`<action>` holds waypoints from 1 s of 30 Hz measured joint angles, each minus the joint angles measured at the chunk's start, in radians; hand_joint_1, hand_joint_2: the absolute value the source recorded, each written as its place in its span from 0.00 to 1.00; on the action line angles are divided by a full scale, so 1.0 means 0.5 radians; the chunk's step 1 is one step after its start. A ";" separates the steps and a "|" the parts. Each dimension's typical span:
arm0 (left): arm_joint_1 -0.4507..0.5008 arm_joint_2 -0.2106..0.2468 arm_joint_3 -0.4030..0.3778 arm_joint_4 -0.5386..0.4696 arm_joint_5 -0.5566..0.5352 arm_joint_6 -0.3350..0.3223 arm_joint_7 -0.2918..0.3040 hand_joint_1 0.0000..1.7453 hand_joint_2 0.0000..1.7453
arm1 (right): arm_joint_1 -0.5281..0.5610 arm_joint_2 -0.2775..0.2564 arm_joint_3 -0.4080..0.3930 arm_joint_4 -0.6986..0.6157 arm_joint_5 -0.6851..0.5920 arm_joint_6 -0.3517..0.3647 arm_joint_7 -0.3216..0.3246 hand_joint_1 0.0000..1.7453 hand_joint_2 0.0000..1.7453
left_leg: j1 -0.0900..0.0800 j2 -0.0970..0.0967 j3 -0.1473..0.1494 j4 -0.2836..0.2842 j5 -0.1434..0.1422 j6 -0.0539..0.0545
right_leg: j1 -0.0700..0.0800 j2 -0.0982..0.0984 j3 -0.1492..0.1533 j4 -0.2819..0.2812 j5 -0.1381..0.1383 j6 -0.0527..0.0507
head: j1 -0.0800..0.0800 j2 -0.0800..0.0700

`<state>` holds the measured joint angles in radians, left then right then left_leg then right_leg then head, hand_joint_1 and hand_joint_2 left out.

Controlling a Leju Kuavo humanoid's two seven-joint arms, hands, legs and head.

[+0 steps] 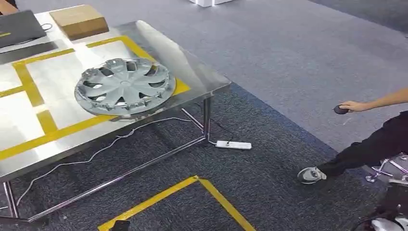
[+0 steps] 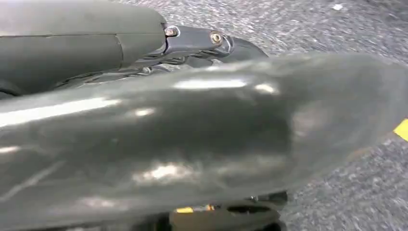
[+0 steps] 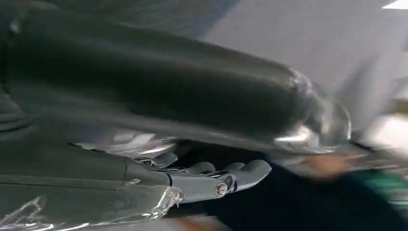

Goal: Take the parts from the cabinet and place them on the table.

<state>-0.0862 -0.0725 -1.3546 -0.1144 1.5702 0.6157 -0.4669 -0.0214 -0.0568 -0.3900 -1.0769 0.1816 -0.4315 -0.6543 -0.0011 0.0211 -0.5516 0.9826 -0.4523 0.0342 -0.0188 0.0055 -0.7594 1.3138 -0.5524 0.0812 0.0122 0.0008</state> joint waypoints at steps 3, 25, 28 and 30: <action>-0.009 -0.024 0.014 0.000 0.000 0.014 0.009 0.00 0.00 | -0.116 0.003 -0.346 1.021 0.056 -0.109 0.067 0.00 0.00 | -0.027 0.123 0.023 0.007 -0.021 -0.041 | 0.016 -0.108 0.351 -0.609 0.235 -0.040 | -0.008 0.000; -0.010 -0.029 0.014 0.000 -0.024 -0.002 0.101 0.00 0.00 | -0.041 0.079 -0.467 1.692 0.278 0.021 0.737 0.00 0.00 | -0.005 -0.007 0.044 -0.015 -0.020 0.011 | 0.006 0.007 0.033 -0.077 0.004 0.001 | 0.020 0.000; -0.012 -0.025 0.004 0.000 -0.043 -0.023 0.127 0.00 0.00 | -0.024 0.121 -0.422 1.718 0.356 0.063 0.844 0.00 0.00 | -0.005 0.058 0.050 -0.014 -0.028 0.002 | -0.002 -0.007 0.077 -0.121 0.077 0.013 | 0.023 0.000; -0.013 -0.027 -0.005 0.000 -0.050 -0.024 0.143 0.00 0.00 | -0.028 0.134 -0.400 1.721 0.398 0.074 0.857 0.00 0.00 | -0.003 0.100 0.068 -0.013 -0.041 -0.015 | -0.005 -0.069 0.291 -0.484 0.227 0.015 | 0.022 0.000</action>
<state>-0.0927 -0.0858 -1.3569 -0.1144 1.5450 0.6039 -0.3956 -0.0352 0.0103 -0.5901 -0.2167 0.3808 -0.3944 -0.2258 -0.0028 0.0711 -0.5174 0.9759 -0.4727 0.0265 -0.0214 -0.0290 -0.6140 1.0719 -0.4388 0.0888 0.0233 0.0008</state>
